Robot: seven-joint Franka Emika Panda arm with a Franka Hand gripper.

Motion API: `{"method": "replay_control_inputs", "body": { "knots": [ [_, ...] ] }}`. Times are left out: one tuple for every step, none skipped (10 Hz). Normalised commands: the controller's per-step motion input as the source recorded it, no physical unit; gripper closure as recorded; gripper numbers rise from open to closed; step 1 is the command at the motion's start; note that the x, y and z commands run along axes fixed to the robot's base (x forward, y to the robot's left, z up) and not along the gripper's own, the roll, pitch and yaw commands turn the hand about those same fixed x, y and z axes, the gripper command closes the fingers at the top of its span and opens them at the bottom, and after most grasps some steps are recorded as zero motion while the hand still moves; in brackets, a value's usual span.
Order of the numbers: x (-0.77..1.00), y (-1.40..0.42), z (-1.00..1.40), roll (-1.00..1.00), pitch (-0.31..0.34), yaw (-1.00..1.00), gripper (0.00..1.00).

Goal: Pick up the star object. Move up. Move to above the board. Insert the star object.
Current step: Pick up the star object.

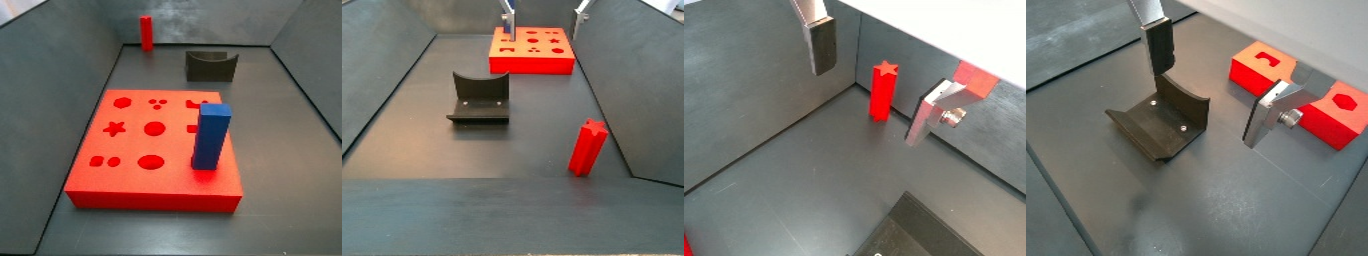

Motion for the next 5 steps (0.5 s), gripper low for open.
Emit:
{"method": "replay_control_inputs", "body": {
  "knots": [
    [0.00, 0.03, 0.00, 0.00, 0.000, 0.00, 0.00],
    [-0.27, 0.56, -0.14, 0.02, -0.040, 0.10, 0.00],
    [-0.62, 0.82, -0.53, 0.00, -0.221, 0.16, 0.00],
    [-0.54, 0.84, -0.58, 0.00, -0.269, 0.16, 0.00],
    [-0.49, 0.87, -0.64, -0.01, -0.244, 0.22, 0.00]
  ]
}}
